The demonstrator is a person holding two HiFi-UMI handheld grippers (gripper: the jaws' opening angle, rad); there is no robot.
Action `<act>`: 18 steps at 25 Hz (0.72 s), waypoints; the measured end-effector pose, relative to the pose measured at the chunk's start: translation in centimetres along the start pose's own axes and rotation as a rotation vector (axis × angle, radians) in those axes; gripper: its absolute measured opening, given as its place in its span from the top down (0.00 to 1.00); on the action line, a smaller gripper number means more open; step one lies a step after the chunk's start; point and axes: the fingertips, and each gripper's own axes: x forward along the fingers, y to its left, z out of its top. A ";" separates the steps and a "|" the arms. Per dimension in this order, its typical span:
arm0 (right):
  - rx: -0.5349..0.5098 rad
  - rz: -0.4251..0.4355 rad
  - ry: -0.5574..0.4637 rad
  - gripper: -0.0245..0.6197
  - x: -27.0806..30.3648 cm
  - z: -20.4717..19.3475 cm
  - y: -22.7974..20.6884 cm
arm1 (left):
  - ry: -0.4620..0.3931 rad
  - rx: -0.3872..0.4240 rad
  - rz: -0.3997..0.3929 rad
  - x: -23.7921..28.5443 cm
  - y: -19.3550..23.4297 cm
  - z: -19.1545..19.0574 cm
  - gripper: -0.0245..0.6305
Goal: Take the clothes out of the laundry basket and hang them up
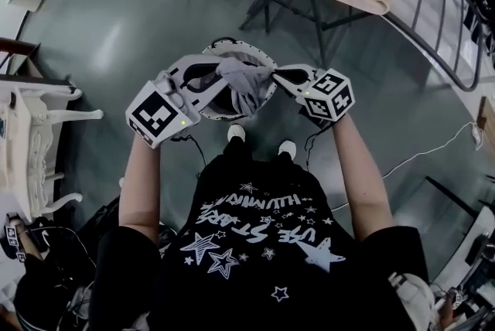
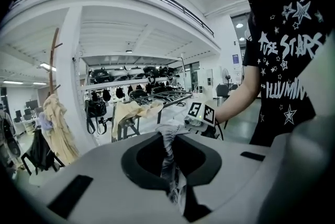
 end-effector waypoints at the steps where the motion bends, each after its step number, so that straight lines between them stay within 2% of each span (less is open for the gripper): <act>1: 0.005 -0.023 -0.029 0.94 -1.2 0.6 -0.1 | -0.001 -0.022 0.013 -0.3 0.1 0.2 0.90; 3: 0.008 -0.069 -0.083 0.94 -3.5 1.7 -0.3 | -0.005 -0.020 0.029 -0.6 0.4 0.5 0.90; 9: -0.024 -0.212 -0.239 0.94 -11.6 5.8 -1.2 | -0.031 0.053 0.055 1.2 1.4 1.9 0.90; 18: -0.120 -0.458 -0.467 0.94 -26.5 11.5 0.0 | -0.096 0.140 0.072 7.6 1.0 9.2 0.90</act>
